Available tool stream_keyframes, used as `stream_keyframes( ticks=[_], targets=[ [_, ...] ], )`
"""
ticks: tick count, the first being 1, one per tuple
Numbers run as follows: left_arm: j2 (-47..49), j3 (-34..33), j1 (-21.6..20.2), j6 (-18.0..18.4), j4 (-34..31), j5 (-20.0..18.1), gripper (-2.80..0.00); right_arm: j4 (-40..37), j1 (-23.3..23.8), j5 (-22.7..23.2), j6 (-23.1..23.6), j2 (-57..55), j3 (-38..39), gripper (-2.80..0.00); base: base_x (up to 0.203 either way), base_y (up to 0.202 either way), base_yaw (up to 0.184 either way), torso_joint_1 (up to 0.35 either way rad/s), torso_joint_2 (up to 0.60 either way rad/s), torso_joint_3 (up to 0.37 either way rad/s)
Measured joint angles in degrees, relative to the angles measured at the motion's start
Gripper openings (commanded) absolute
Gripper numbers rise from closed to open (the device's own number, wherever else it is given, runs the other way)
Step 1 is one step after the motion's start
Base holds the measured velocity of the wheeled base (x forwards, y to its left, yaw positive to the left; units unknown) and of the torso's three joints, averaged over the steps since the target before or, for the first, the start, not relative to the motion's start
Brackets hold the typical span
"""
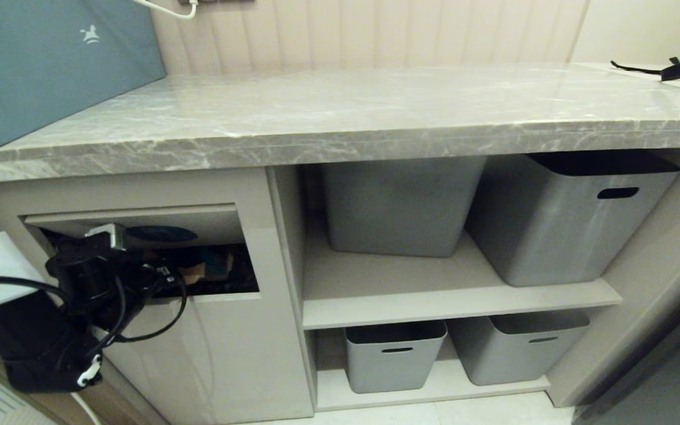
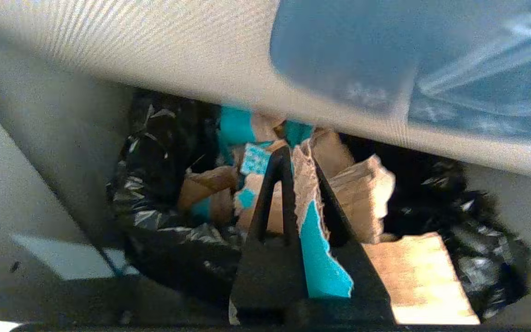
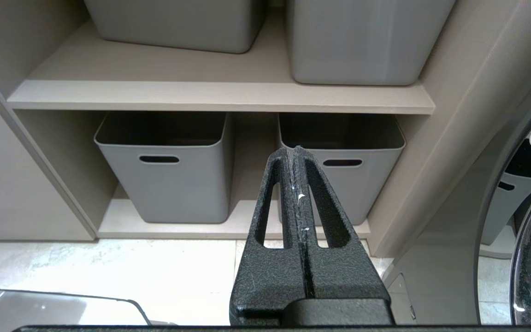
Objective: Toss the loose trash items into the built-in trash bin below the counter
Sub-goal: Put the garbage in the trash can
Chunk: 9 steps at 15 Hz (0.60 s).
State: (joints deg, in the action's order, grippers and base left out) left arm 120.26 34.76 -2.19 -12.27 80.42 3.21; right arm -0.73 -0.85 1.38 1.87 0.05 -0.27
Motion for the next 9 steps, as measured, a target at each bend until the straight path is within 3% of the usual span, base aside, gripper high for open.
stream_keyframes(
  ticks=[2,5,9],
  targets=[
    [-0.6,-0.8,0.0,0.0,0.2,0.2,-2.8,0.0,0.0,0.0,0.0,0.0,0.0,-2.8,0.0,0.0,0.0,0.0,0.0,0.0],
    [-0.7,-1.3,0.0,-0.4,-0.3,4.3,-2.8,0.0,0.0,0.0,0.0,0.0,0.0,-2.8,0.0,0.0,0.0,0.0,0.0,0.0],
    [-1.0,-2.4,1.3,-3.3,-0.3,2.8,-2.8,0.0,0.0,0.0,0.0,0.0,0.0,-2.8,0.0,0.0,0.0,0.0,0.0,0.0]
  ],
)
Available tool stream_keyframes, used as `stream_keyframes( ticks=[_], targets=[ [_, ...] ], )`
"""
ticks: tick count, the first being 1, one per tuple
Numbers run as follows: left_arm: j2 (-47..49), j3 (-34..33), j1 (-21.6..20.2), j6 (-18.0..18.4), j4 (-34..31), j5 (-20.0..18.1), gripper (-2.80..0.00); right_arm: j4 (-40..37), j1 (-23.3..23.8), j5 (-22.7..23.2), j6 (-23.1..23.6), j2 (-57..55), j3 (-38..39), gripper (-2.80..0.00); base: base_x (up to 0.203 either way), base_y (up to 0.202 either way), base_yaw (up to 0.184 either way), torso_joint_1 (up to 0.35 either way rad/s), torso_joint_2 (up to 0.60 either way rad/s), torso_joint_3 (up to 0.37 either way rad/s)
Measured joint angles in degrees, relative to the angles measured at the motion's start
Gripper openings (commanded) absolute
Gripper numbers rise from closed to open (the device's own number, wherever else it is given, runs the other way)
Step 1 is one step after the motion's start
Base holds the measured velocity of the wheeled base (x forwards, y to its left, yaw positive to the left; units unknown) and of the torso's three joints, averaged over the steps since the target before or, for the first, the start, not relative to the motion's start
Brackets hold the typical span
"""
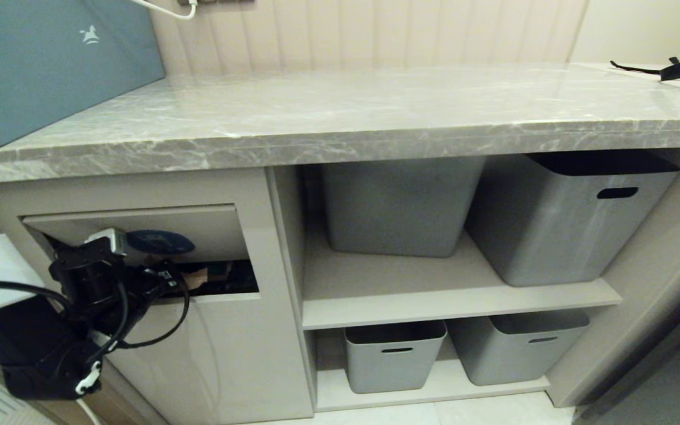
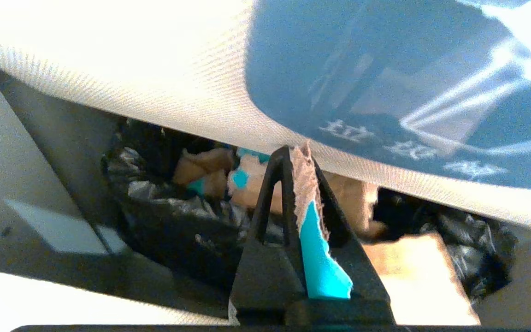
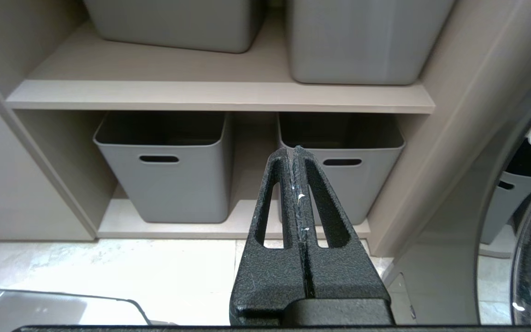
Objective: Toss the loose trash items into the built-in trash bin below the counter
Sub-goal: Put the garbage in the trash can
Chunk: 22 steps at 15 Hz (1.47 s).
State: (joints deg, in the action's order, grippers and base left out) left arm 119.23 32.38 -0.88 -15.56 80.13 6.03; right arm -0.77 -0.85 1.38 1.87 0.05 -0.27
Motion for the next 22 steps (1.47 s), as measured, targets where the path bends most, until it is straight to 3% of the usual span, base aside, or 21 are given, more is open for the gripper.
stream_keyframes(
  ticks=[2,5,8,15,19,22],
  targets=[
    [-0.6,0.1,0.1,-3.6,1.5,0.1,-2.8,0.0,0.0,0.0,0.0,0.0,0.0,-2.8,0.0,0.0,0.0,0.0,0.0,0.0],
    [-1.2,0.0,0.3,-11.9,1.8,2.2,-2.8,0.0,0.0,0.0,0.0,0.0,0.0,-2.8,0.0,0.0,0.0,0.0,0.0,0.0],
    [-1.6,0.2,0.5,-13.3,1.4,4.5,-2.8,0.0,0.0,0.0,0.0,0.0,0.0,-2.8,0.0,0.0,0.0,0.0,0.0,0.0],
    [-1.7,0.0,1.3,-11.8,1.1,5.5,-2.8,0.0,0.0,0.0,0.0,0.0,0.0,-2.8,0.0,0.0,0.0,0.0,0.0,0.0],
    [-0.7,1.5,1.3,-7.0,1.5,8.6,-2.8,0.0,0.0,0.0,0.0,0.0,0.0,-2.8,0.0,0.0,0.0,0.0,0.0,0.0],
    [-0.1,2.3,1.5,-8.4,2.2,8.8,-2.8,0.0,0.0,0.0,0.0,0.0,0.0,-2.8,0.0,0.0,0.0,0.0,0.0,0.0]
  ],
)
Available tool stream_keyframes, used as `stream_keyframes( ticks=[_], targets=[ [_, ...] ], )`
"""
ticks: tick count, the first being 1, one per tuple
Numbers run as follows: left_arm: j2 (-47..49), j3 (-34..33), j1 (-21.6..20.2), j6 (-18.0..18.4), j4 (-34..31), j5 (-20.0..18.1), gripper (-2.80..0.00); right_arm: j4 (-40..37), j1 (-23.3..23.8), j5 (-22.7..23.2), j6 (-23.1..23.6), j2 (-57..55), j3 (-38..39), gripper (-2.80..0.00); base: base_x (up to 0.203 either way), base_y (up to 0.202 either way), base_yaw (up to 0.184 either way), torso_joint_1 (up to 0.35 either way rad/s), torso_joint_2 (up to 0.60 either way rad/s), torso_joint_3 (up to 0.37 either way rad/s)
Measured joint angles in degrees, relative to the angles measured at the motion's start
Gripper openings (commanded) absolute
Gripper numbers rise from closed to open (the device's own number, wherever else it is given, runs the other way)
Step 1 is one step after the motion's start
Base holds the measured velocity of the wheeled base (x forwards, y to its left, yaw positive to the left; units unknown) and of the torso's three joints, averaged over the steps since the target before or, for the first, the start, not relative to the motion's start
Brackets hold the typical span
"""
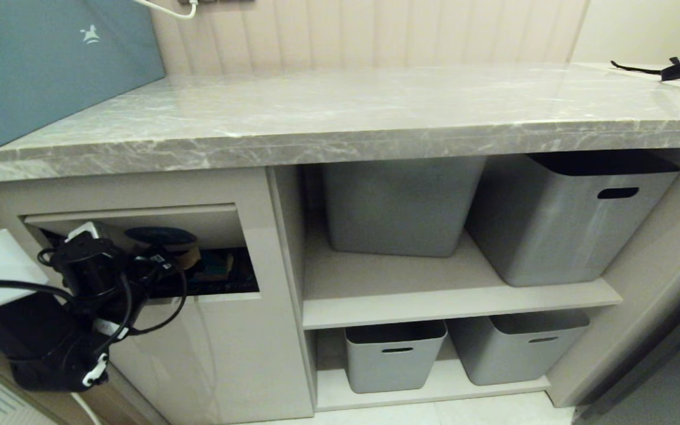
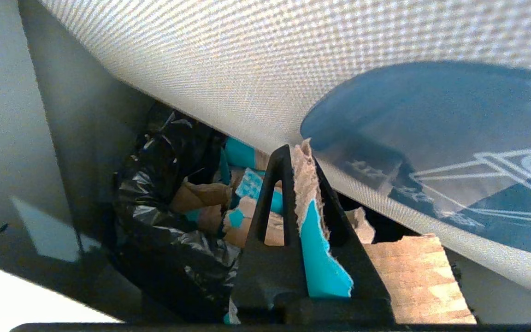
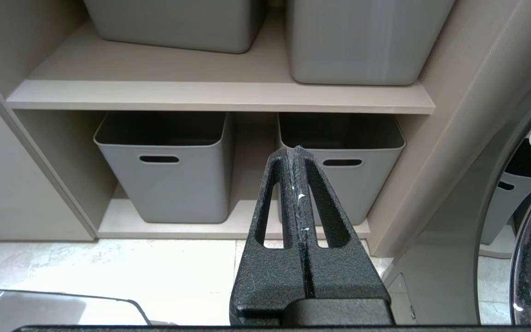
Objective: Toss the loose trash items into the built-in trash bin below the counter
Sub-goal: Put the garbage in the trash can
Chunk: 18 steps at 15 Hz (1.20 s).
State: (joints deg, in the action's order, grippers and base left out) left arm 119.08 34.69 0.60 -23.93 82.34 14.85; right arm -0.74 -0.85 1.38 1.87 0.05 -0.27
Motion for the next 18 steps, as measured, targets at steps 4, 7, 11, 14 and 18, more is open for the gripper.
stream_keyframes(
  ticks=[4,7,11,14,18],
  targets=[
    [0.0,-0.3,-0.2,-0.1,0.2,0.0,-2.8,0.0,0.0,0.0,0.0,0.0,0.0,-2.8,0.0,0.0,0.0,0.0,0.0,0.0],
    [-0.1,-0.3,-0.2,-0.6,0.2,0.0,-2.8,0.0,0.0,0.0,0.0,0.0,0.0,-2.8,0.0,0.0,0.0,0.0,0.0,0.0],
    [-0.2,-0.4,0.4,-0.8,0.1,-0.1,-2.8,0.0,0.0,0.0,0.0,0.0,0.0,-2.8,0.0,0.0,0.0,0.0,0.0,0.0],
    [-0.1,0.4,0.4,-0.3,-0.1,-1.2,-2.8,0.0,0.0,0.0,0.0,0.0,0.0,-2.8,0.0,0.0,0.0,0.0,0.0,0.0],
    [2.1,5.3,0.5,-2.7,0.3,-1.9,-2.8,0.1,0.0,0.0,0.0,0.0,0.0,-2.8,0.0,0.0,0.0,0.0,0.0,0.0]
  ],
)
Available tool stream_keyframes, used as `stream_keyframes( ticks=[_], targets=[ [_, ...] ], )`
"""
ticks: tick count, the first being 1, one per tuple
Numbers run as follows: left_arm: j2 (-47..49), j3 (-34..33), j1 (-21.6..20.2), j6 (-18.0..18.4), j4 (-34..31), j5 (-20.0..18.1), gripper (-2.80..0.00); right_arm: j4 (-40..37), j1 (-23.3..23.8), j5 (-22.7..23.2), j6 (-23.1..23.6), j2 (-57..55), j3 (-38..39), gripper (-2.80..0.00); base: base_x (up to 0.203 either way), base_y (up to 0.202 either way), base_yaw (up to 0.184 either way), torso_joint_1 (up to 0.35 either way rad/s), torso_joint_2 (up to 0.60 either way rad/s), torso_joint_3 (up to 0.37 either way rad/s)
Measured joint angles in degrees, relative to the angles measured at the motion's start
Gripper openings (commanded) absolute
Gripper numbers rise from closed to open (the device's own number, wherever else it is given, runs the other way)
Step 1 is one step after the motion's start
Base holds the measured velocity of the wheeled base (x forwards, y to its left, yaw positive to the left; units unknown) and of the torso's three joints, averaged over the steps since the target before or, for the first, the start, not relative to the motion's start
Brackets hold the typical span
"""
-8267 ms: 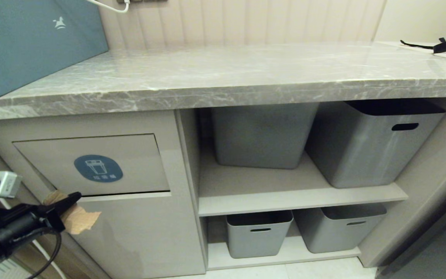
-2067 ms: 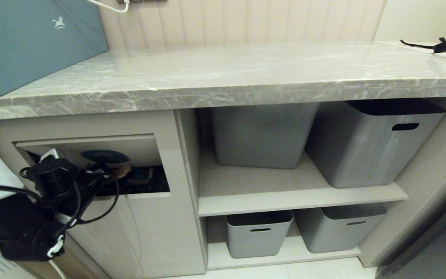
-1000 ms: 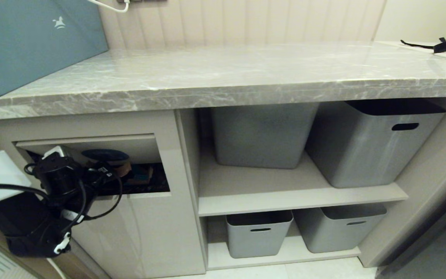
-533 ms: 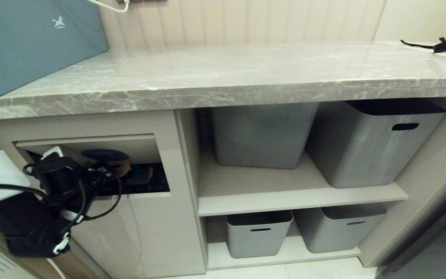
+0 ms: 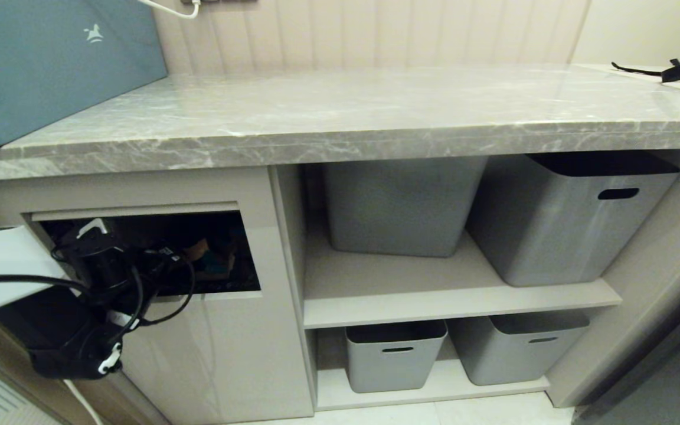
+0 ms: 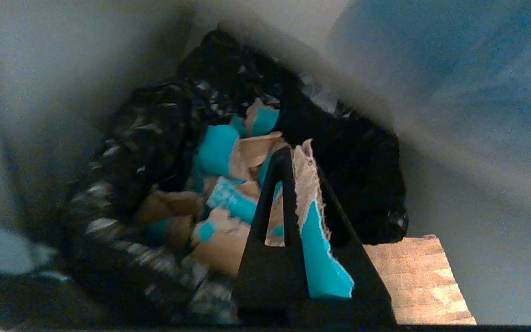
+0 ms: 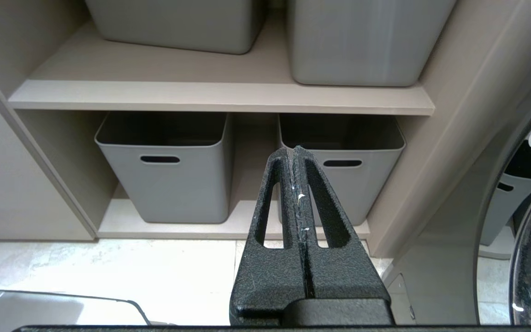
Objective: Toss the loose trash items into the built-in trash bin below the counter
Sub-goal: Put the garbage in the trash can
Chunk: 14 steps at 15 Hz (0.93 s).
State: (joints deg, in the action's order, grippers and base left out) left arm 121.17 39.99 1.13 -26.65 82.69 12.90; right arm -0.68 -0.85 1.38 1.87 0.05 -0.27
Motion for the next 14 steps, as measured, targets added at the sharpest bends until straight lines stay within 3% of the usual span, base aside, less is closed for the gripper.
stream_keyframes(
  ticks=[4,11,14],
  targets=[
    [1.9,-0.5,0.2,3.6,0.0,0.9,-2.8,0.0,0.0,0.0,0.0,0.0,0.0,-2.8,0.0,0.0,0.0,0.0,0.0,0.0],
    [1.1,-7.3,1.0,4.2,0.2,0.6,-2.8,-0.1,0.0,0.0,0.0,0.0,0.0,-2.8,0.0,0.0,0.0,0.0,0.0,0.0],
    [0.4,-9.5,1.4,6.6,0.2,0.6,-2.8,-0.1,0.0,0.0,0.0,0.0,0.0,-2.8,0.0,0.0,0.0,0.0,0.0,0.0]
  ],
)
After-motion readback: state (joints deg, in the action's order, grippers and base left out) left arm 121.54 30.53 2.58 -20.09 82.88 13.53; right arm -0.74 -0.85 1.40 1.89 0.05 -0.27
